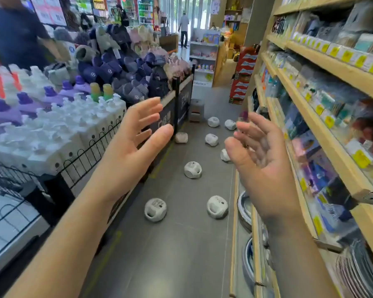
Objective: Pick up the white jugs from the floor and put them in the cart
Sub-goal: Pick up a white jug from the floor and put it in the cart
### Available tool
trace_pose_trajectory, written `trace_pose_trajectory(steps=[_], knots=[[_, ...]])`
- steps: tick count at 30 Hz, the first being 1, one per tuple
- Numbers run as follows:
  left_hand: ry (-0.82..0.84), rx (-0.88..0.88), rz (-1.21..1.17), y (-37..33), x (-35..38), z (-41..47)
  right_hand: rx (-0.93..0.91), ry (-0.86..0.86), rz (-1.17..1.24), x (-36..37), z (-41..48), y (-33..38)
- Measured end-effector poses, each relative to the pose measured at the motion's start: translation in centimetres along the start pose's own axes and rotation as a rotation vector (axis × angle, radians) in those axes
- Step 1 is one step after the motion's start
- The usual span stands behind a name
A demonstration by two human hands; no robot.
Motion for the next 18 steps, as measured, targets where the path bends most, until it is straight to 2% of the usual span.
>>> trace_pose_trajectory(steps=[3,11,18], knots=[[-0.032,-0.077,0.005,3.0,0.1,1.3,0.046,0.05,-0.015,0.8,1.8,-2.6],[0.026,-0.243,0.006,14.3,0.6,6.4,0.182,0.137,-0.048,4.7,8.6,-13.4],[-0.012,-0.292,-0.015,23.0,-3.2,15.1,0.268,0.214,-0.074,10.6,18.5,-20.7]])
Point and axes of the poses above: each hand's wrist, its own z-axis towards the middle knuckle, its own x-axis out of the palm, y = z × x, the point moved 9 cm from there along z, towards the middle knuckle, and after that the axes turned 3 degrees about y, right-handed, at the moved point
